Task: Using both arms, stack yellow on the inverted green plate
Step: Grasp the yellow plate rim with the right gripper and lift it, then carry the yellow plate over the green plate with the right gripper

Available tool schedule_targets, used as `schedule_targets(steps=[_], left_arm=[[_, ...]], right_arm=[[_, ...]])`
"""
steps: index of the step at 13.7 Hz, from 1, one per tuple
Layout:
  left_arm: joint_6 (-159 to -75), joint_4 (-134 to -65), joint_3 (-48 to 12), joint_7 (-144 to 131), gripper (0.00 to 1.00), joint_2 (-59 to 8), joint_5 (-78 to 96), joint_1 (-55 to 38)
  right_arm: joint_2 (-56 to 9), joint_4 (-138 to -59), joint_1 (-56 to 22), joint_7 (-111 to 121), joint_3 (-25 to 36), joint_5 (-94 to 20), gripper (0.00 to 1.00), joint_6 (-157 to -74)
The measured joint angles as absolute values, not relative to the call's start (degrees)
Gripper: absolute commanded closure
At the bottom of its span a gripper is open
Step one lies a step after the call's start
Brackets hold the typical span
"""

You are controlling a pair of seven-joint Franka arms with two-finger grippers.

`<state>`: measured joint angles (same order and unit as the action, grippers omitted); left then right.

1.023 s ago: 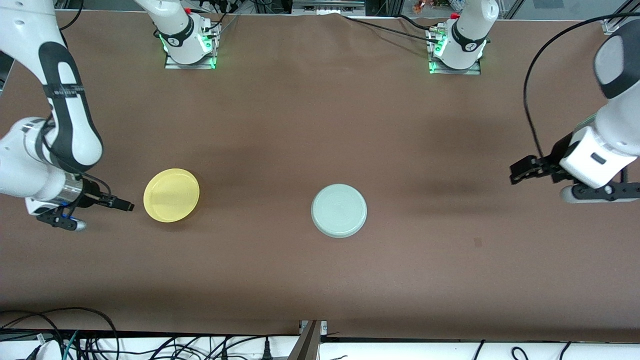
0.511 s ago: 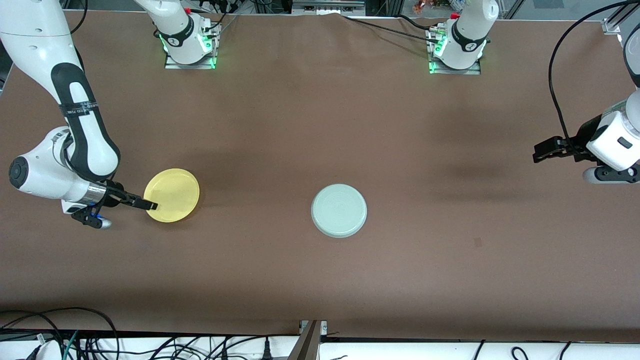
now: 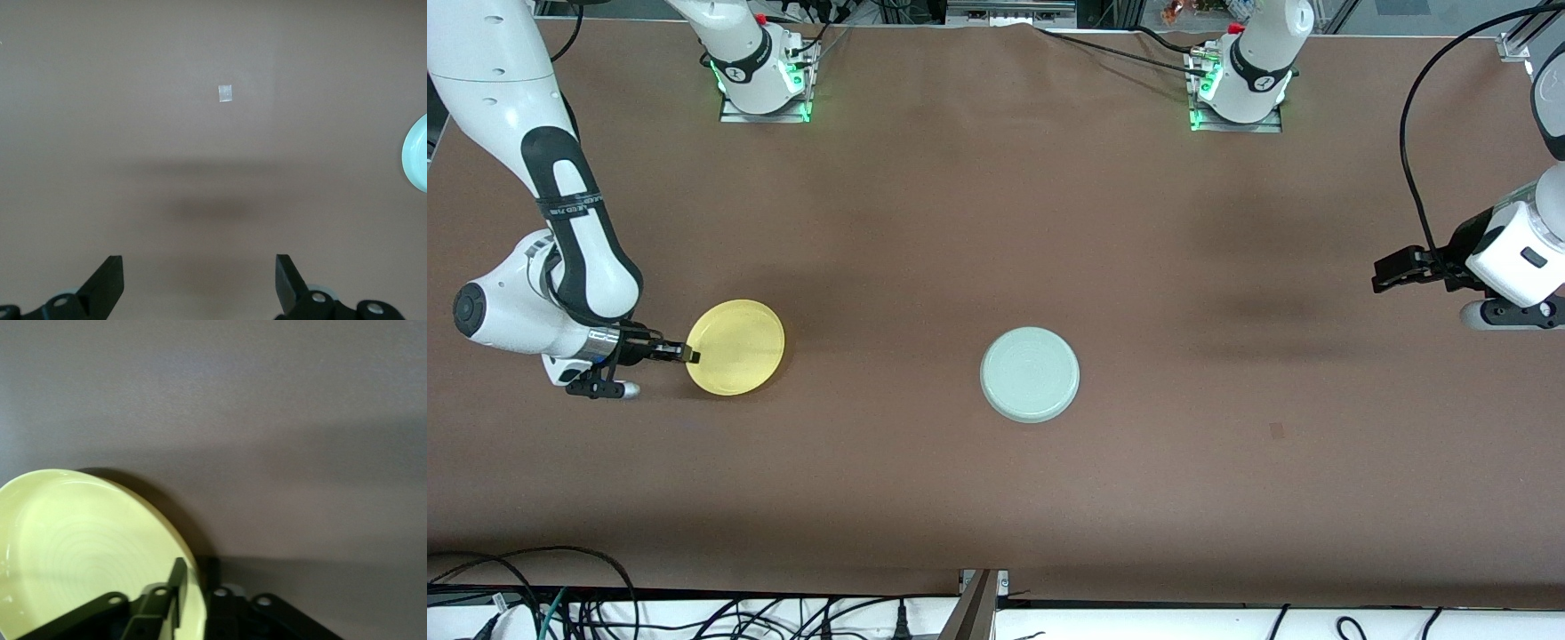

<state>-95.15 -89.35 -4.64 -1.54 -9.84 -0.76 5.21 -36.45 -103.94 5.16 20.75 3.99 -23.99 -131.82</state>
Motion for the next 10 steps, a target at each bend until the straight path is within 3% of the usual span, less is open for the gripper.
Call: schedule_targets(steps=[3, 10], left_arm=[[-95.2, -88.7, -4.6, -1.5, 0.0, -10.4, -0.8, 5.2], [-95.3, -88.5, -4.6, -1.4, 0.0, -10.7, -0.8, 5.3]], right_arm=[[-36.1, -102.7, 5.1, 20.8, 2.4, -24.2, 1.0, -131.9], [-34.3, -92.7, 2.9, 5.5, -9.4, -24.5, 1.0, -128.4]])
